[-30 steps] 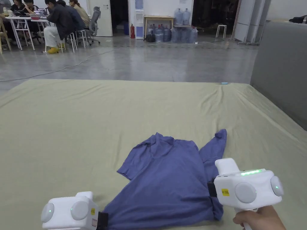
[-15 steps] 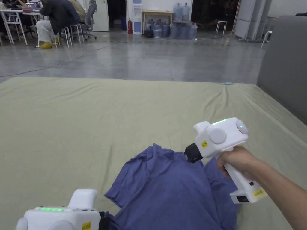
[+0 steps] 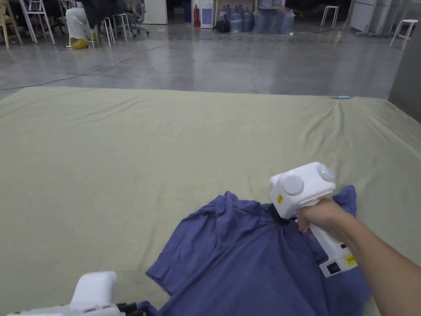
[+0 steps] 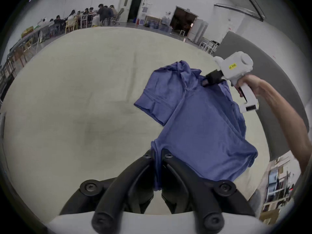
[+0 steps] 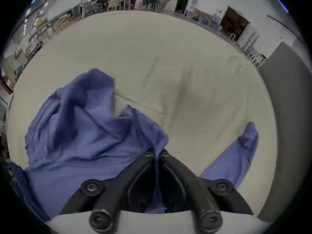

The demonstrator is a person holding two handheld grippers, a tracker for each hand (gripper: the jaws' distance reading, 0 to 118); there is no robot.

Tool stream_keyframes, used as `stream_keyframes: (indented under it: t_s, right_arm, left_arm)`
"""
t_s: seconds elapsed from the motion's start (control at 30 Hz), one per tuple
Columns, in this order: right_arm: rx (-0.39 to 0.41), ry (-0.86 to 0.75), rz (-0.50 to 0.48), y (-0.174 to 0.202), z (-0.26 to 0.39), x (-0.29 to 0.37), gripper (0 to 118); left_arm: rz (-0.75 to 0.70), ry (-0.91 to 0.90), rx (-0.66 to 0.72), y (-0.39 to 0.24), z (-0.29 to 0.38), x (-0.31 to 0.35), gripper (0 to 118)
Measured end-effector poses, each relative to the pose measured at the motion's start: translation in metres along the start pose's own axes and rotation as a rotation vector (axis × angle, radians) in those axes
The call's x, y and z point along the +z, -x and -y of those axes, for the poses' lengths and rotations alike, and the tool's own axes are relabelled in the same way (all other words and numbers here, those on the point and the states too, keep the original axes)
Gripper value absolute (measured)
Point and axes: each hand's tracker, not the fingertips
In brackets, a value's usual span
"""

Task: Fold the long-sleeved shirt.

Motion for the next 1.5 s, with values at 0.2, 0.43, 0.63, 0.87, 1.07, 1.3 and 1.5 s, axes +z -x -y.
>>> stream_keyframes:
  t_s: [0.2, 0.43, 0.63, 0.87, 1.07, 1.3, 1.5]
  right_arm:
    - [-0.045, -0.158, 0.027, -0.017, 0.004, 0.108, 0]
    - [-0.148, -0.424, 0.162, -0.095, -0.025, 0.300, 0]
    - [-0.295, -0.636, 0.231, -0.136, -0.048, 0.419, 0]
    - [-0.382, -0.833, 0.331, -0.153, -0.071, 0.491, 0]
    - [-0.395, -0.778, 0.304, -0.155, -0.064, 0.471, 0]
    - [-0.459, -0.615, 0.219, -0.147, -0.020, 0.350, 0]
    - [-0.424, -0.593, 0.177, -0.131, 0.027, 0.324, 0]
  left_arm:
    - [-0.066, -0.210, -0.078, -0.018, -0.078, 0.059, 0]
    - [-0.234, -0.486, -0.227, -0.055, -0.223, 0.158, 0]
    - [-0.283, -0.633, -0.238, -0.088, -0.352, 0.223, 0]
    - [-0.218, -0.766, -0.212, -0.122, -0.418, 0.273, 0]
    - [-0.238, -0.722, -0.242, -0.123, -0.408, 0.234, 0]
    - [-0.235, -0.553, -0.229, -0.081, -0.359, 0.129, 0]
    - [-0.204, -0.506, -0.194, -0.061, -0.309, 0.122, 0]
